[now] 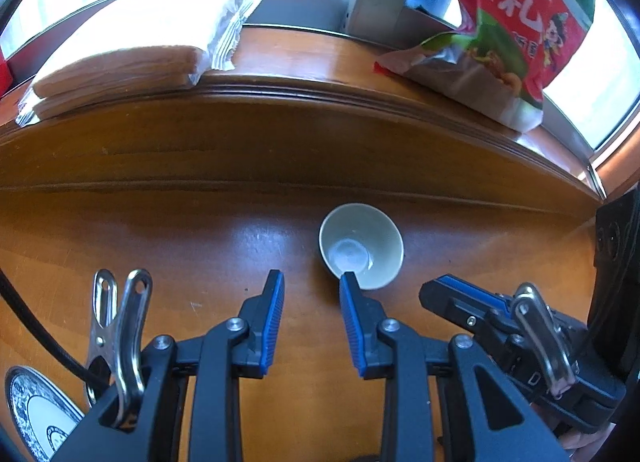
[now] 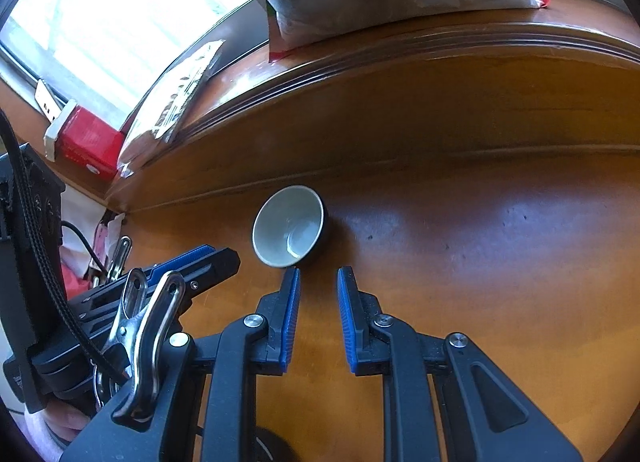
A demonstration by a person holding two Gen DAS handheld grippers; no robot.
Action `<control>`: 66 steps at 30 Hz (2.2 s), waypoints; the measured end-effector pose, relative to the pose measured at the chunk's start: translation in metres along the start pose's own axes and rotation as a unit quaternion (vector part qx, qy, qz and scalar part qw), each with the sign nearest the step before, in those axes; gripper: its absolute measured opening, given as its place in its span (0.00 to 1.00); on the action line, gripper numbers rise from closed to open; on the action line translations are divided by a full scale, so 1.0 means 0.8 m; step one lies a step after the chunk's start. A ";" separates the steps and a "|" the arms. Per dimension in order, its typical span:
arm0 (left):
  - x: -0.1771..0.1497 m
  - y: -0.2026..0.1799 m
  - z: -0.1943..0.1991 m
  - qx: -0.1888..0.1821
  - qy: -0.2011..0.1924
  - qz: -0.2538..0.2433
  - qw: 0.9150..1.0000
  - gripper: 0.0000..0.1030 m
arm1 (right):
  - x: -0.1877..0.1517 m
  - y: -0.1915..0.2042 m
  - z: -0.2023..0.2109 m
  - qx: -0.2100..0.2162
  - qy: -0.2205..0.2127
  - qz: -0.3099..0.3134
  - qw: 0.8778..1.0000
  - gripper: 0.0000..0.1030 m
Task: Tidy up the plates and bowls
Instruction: 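Move both tools toward the third grey-green bowl by the window, then grasp the rim of the third bowl between both tools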
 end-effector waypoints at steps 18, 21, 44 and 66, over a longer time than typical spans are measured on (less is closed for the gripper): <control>-0.012 0.015 -0.010 -0.005 0.010 -0.008 1.000 0.28 | 0.025 -0.007 -0.034 0.015 0.001 0.001 1.000 0.20; -0.013 0.017 -0.009 -0.006 0.012 -0.009 1.000 0.27 | 0.023 -0.009 -0.033 0.016 0.002 -0.001 1.000 0.20; -0.017 0.013 -0.003 -0.001 0.016 -0.010 1.000 0.27 | 0.024 -0.002 -0.044 0.014 0.005 0.004 1.000 0.20; -0.017 0.011 -0.002 -0.012 0.027 -0.011 0.999 0.13 | 0.022 0.000 -0.047 0.033 0.003 0.005 0.999 0.13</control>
Point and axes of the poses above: each gripper's, at about its wrist camera, not at the fingertips, and z roughly against the way its jaws point, y to its left, x to its top, the point moved 5 cm from there along -z, roughly the way its jaws point, and after that the axes turned 15 degrees about z, right-handed, at the moved point
